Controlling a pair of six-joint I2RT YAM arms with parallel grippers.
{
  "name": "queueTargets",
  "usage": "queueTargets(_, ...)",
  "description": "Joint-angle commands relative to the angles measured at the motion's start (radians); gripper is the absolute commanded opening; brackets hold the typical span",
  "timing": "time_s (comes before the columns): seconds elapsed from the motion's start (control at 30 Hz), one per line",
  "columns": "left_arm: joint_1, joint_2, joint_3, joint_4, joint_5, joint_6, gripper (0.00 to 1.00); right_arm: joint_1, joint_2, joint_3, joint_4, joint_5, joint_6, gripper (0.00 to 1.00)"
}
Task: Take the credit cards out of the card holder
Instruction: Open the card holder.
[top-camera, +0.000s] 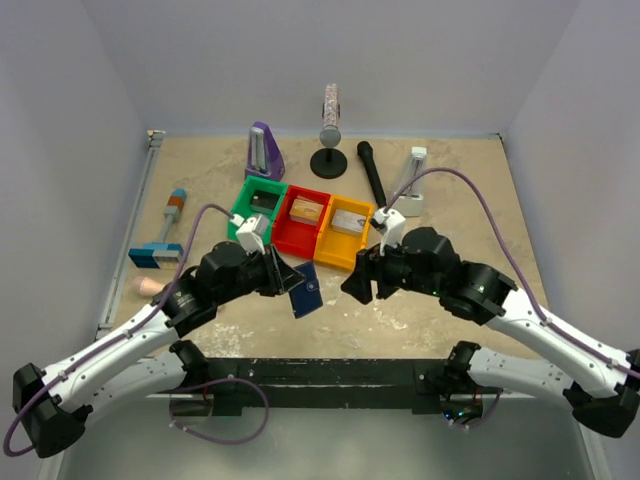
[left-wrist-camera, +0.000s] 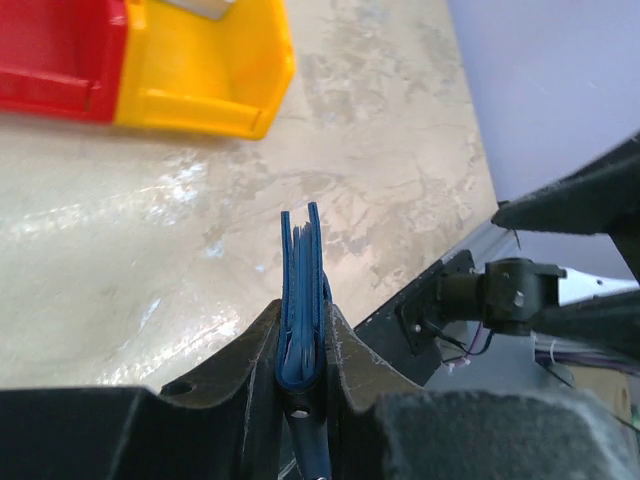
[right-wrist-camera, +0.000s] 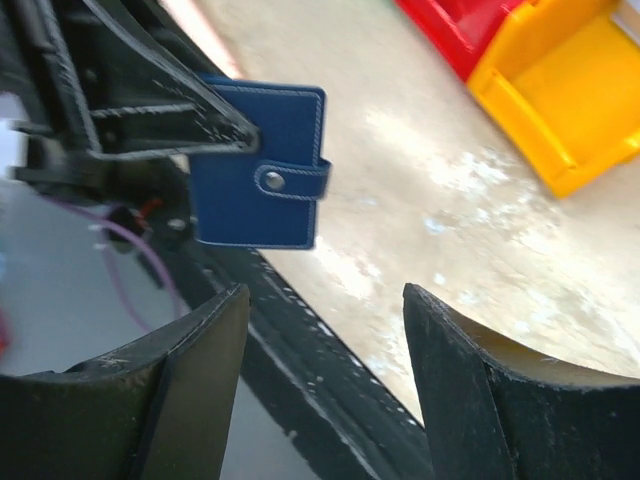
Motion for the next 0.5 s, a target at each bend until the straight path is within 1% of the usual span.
queueTargets(0.0, -0.010, 0.069, 0.166, -0.245, -0.122, -0.084, 0.00, 0.114, 0.081, 0.099, -0.135, 0.324, -0.098, 0.66)
queueTargets(0.13, -0.017, 0.106, 0.249, -0.316, -0.133, -0.151, 0.00, 0.195, 0.135, 0.142, -0.123, 0.422, -0.107, 0.65)
queueTargets(0.23, -0.024, 0.115, 0.281, -0.341, -0.151, -0.196, 0.00, 0.244, 0.186, 0.181, -0.137, 0.482, -0.108, 0.63)
queueTargets(0.47, -0.045, 0.164, 0.324, -0.350, -0.139, -0.278, 0.00, 0.299, 0.293, 0.261, -0.126, 0.534, -0.107, 0.61)
